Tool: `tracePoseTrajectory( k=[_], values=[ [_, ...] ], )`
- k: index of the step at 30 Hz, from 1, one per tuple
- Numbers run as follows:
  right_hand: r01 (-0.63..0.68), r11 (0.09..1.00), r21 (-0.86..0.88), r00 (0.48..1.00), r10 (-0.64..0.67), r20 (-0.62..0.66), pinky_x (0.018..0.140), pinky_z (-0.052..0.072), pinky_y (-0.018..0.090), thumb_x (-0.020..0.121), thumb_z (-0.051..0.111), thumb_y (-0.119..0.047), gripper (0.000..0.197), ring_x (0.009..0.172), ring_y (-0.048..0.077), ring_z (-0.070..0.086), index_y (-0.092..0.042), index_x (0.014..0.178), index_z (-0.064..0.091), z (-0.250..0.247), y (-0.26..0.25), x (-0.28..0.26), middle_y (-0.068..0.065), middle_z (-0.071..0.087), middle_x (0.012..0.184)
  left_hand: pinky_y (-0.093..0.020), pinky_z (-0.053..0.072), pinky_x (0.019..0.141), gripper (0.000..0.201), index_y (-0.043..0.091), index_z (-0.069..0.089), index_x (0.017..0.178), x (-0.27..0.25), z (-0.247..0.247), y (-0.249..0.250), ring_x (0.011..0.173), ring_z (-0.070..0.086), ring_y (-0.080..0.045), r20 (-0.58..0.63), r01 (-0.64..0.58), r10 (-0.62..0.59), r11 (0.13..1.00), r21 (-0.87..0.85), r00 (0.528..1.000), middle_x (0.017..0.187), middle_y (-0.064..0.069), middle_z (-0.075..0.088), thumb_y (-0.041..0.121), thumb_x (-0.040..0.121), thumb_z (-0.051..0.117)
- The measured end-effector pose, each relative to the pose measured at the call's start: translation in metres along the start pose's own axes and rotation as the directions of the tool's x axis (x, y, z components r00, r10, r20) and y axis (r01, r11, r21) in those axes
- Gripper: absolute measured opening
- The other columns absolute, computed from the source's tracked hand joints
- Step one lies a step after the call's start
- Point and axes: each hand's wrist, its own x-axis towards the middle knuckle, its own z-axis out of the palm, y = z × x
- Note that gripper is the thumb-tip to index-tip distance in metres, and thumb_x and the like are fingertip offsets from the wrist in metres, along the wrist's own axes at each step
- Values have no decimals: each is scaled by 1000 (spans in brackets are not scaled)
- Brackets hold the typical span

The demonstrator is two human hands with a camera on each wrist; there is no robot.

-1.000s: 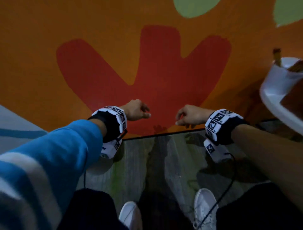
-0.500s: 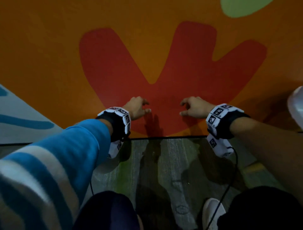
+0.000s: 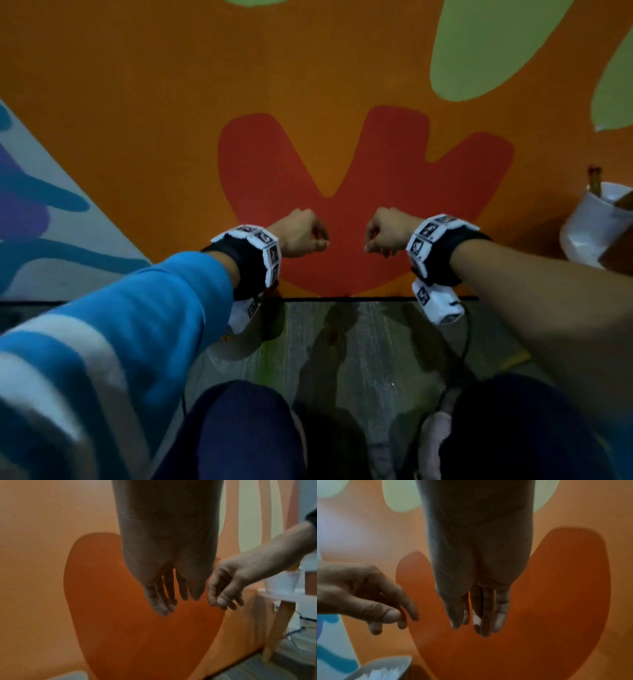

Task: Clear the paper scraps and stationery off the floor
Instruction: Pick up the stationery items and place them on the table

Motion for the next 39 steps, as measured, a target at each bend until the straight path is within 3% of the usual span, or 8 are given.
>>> tracePoseTrajectory(
  k=[4,11,16,20,26,29,34,39],
  values=[
    [-13,998,64,993,5,120,52,49,23,84,72,-8,5,59,15,62,-8,84,76,101,15,57,3,68,67,-20,44,84,23,14,74,109,14,88,-53,99,66,-11,113,96,-84,989,-109,990,109,-1,74,28,92,68],
    [-247,925,288,958,188,217,51,43,17,95,49,0,28,58,9,59,2,82,73,262,92,141,5,67,71,-34,48,99,47,12,54,140,51,241,-129,117,61,-27,350,329,-243,921,-210,905,124,-13,67,29,97,61],
    [-297,909,293,950,251,183,73,52,32,87,65,-11,17,75,15,62,-14,71,63,345,136,188,1,64,76,-29,40,103,53,25,40,149,66,319,-175,130,50,-26,378,428,-338,885,-185,862,144,-6,52,32,99,56],
    [-308,912,269,950,279,144,77,48,32,90,66,-15,23,101,28,63,-11,113,65,392,156,215,12,67,109,-42,21,120,70,23,21,157,74,364,-202,150,14,-31,396,390,-347,920,-31,850,165,-2,12,43,99,53],
    [-338,761,554,937,325,125,99,50,41,100,45,-15,36,120,31,56,-9,136,49,415,152,242,11,51,141,-63,21,115,97,24,4,159,88,400,-223,149,-11,-41,480,327,-351,935,136,804,165,-3,-13,66,88,55],
    [-317,769,555,946,301,123,91,54,47,96,51,-4,54,110,27,60,-10,147,33,428,154,249,10,52,140,-61,19,117,102,24,1,159,89,401,-228,149,-16,-41,529,323,-337,938,122,779,164,-3,-18,65,86,59],
    [-152,935,321,975,196,-108,97,45,42,94,59,-13,27,114,33,52,-9,119,67,436,155,242,18,54,131,-52,14,119,98,25,2,159,90,388,-228,149,-17,-38,579,321,-300,945,70,758,164,-2,-21,59,89,61],
    [-114,946,303,977,163,-139,95,46,40,96,56,-13,20,110,31,54,-5,107,70,437,154,241,18,57,122,-52,13,119,99,25,-1,159,90,388,-231,149,-20,-37,604,296,-283,952,80,745,163,-1,-25,59,89,60]
  ],
)
